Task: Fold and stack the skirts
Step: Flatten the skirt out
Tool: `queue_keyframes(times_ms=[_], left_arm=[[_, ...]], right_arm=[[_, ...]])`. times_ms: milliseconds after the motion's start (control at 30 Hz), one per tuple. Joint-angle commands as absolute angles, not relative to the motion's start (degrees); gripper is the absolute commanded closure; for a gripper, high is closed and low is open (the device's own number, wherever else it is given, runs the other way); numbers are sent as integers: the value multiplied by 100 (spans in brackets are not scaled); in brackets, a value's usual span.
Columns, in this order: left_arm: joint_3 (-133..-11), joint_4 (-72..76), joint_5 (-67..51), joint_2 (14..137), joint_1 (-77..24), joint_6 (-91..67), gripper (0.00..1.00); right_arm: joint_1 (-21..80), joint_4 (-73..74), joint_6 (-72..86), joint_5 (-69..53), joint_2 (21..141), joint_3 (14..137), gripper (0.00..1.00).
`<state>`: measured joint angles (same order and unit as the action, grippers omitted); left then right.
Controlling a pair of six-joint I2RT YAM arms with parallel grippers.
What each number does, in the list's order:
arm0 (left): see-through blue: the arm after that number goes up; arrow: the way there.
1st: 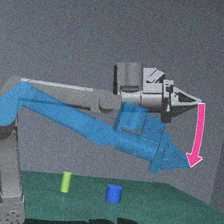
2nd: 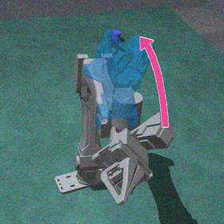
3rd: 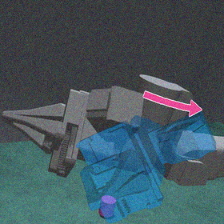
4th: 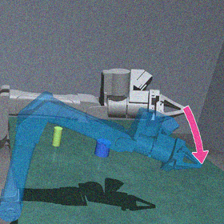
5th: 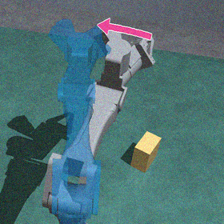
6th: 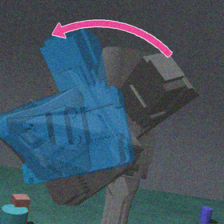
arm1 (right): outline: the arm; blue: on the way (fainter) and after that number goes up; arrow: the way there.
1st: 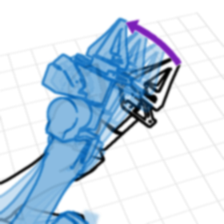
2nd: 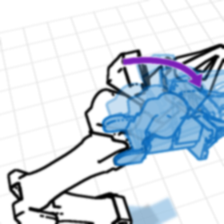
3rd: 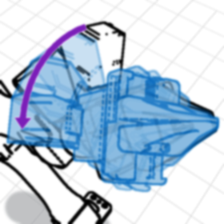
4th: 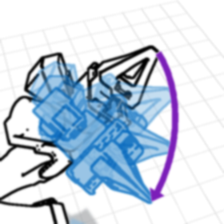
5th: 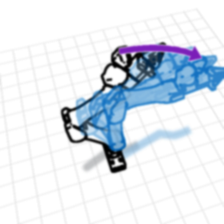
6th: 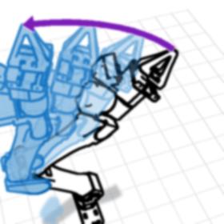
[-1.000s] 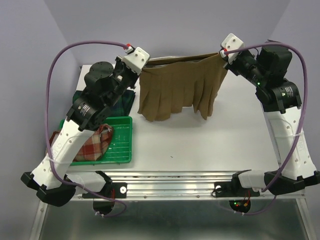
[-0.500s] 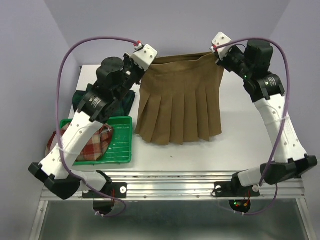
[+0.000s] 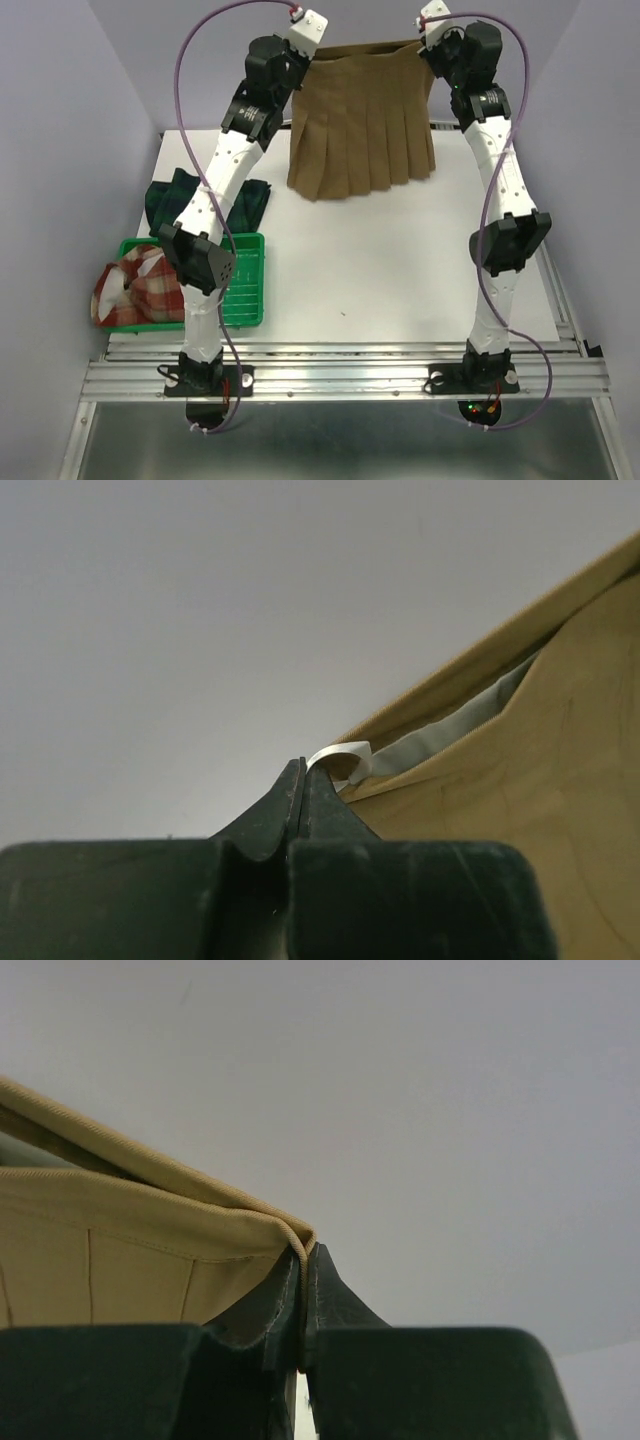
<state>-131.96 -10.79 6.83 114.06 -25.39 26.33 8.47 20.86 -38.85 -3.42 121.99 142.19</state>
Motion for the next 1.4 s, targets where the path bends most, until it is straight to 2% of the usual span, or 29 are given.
queue_keyframes(times_ms=[0, 67, 133, 200, 333, 433, 500, 600, 767, 800, 867, 900, 933, 967, 1000, 1033, 1200, 1300, 1367], left_arm=[[-14197, 24, 1187, 10996, -2048, 2723, 100], [-13609, 359, 906, 10803, -2048, 2786, 100], [-12379, 702, 748, 10399, -2048, 2891, 100], [-11509, 817, 449, 10012, -2057, 2970, 100], [-8763, 809, 36, 9414, -2206, 3425, 100], [-7083, 730, 158, 8869, -2522, 3708, 100], [-6141, 651, 272, 8421, -2706, 3832, 100], [-5417, 265, 246, 7911, -2961, 3806, 100], [-5010, -438, -52, 7383, -3287, 3516, 100], [-5010, -622, -253, 7322, -3339, 3472, 100], [-4992, -1080, -586, 7155, -3515, 3445, 89], [-4992, -1246, -728, 6945, -3550, 3463, 68], [-5001, -1500, -843, 6813, -3586, 3480, 56], [-5010, -1607, -1087, 6533, -3612, 3507, 40], [-5071, -1861, -1229, 6391, -3621, 3533, 37], [-5097, -1976, -1439, 6120, -3621, 3577, 30], [-5335, -2671, -1810, 5494, -3630, 3551, 27], [-5326, -2568, -1522, 5396, -3630, 3105, 26], [-5352, -2409, -1205, 5676, -3621, 2814, 28]], right_arm=[[352, 207, -3779, 660, 11744, 14584, 99], [352, -313, -3709, 546, 11173, 13215, 99], [352, -711, -3709, 230, 10804, 12257, 99], [352, -904, -3919, -286, 10217, 10606, 99], [352, -1756, -4657, -1027, 9379, 7819, 99], [352, -1548, -5447, -1615, 8818, 6195, 99], [352, -918, -6212, -1993, 8527, 5288, 99], [352, -407, -6819, -2170, 7842, 4467, 99], [352, 894, -7417, -2399, 6725, 3709, 97], [352, 1166, -7514, -2417, 6584, 3683, 92], [352, 1975, -7742, -2426, 6268, 3639, 50], [352, 2178, -7856, -2417, 5892, 3569, 30], [352, 2493, -7857, -2426, 5671, 3542, 14], [352, 2592, -7840, -2426, 5460, 3525, 9], [352, 2767, -7849, -2495, 5040, 3524, 2], [352, 2864, -7892, -2540, 4853, 3559, 0], [352, 3278, -7324, -2611, 4456, 4147, 0], [352, 2998, -6272, -2199, 5183, 4718, 0], [352, 2988, -5391, -2162, 6131, 5385, 2]])
